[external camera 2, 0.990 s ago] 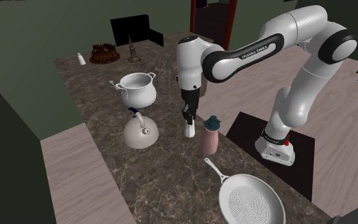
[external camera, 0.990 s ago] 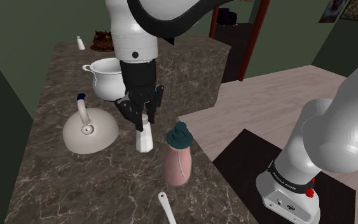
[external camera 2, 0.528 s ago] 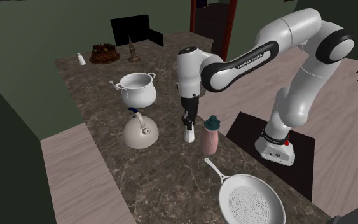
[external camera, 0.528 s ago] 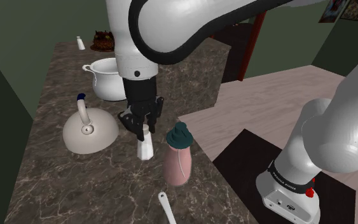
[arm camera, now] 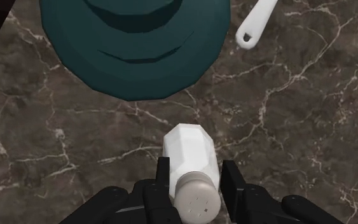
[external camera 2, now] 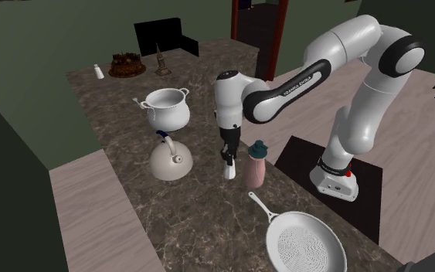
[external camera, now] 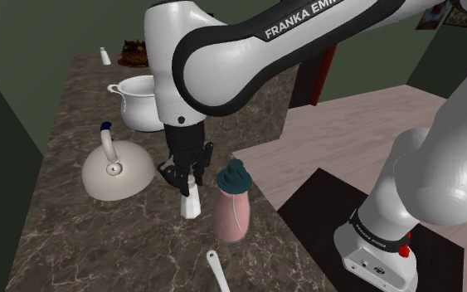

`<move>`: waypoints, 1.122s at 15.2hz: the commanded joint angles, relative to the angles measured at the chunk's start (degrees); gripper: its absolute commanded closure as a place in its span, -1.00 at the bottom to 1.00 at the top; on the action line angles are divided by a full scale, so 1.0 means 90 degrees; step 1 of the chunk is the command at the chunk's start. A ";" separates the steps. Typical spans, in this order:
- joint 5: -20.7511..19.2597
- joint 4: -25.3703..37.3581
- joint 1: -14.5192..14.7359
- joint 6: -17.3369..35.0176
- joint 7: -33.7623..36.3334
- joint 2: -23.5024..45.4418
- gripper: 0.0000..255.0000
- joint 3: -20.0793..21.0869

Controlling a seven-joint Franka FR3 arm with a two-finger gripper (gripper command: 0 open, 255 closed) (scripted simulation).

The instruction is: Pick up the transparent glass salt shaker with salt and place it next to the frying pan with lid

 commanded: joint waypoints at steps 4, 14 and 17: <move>-0.0051 -0.0231 0.0013 0.0440 0.0012 0.0216 1.00 0.0029; -0.0067 -0.0284 0.0016 0.0550 0.0016 0.0276 -1.00 0.0034; -0.0067 -0.0284 0.0016 0.0550 0.0016 0.0276 -1.00 0.0034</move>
